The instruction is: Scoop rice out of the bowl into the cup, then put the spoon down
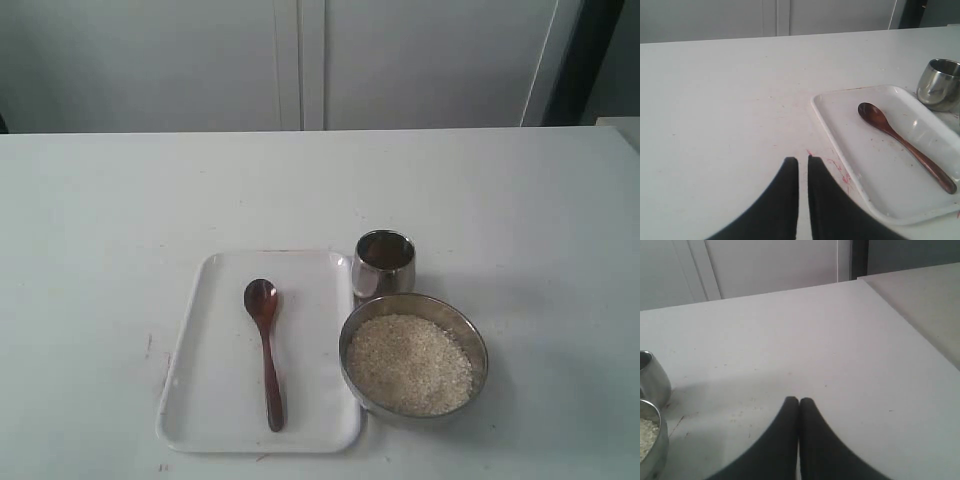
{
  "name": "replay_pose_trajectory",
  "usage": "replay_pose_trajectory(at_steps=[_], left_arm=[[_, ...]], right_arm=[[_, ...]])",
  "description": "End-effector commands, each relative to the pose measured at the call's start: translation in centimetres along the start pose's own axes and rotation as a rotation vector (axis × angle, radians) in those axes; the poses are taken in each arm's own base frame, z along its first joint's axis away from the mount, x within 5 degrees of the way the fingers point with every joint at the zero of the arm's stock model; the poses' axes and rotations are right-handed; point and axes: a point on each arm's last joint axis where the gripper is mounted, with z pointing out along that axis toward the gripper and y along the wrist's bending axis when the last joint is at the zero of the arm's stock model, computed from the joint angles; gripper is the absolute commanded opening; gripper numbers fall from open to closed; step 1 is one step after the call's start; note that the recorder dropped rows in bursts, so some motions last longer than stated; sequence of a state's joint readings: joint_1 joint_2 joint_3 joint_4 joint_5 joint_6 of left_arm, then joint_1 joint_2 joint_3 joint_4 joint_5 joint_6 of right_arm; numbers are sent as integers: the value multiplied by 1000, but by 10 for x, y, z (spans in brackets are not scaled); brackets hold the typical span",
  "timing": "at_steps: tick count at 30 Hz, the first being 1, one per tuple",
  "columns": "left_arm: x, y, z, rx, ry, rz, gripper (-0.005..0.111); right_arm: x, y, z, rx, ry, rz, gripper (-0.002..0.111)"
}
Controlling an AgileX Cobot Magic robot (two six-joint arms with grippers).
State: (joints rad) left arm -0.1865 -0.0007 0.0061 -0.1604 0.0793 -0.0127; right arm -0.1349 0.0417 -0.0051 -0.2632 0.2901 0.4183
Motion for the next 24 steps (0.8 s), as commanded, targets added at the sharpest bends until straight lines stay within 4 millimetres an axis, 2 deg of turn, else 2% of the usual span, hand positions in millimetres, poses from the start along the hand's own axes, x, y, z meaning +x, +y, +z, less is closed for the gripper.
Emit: replay_pose_trajectory(at_steps=[1,24], left_arm=[[-2,0,0,3,-8,-16,14],[-2,0,0,3,-8,-16,14]], right_arm=[[5,-3,-1,32,33,-56,0],[5,-3,-1,33,32,-59,0]])
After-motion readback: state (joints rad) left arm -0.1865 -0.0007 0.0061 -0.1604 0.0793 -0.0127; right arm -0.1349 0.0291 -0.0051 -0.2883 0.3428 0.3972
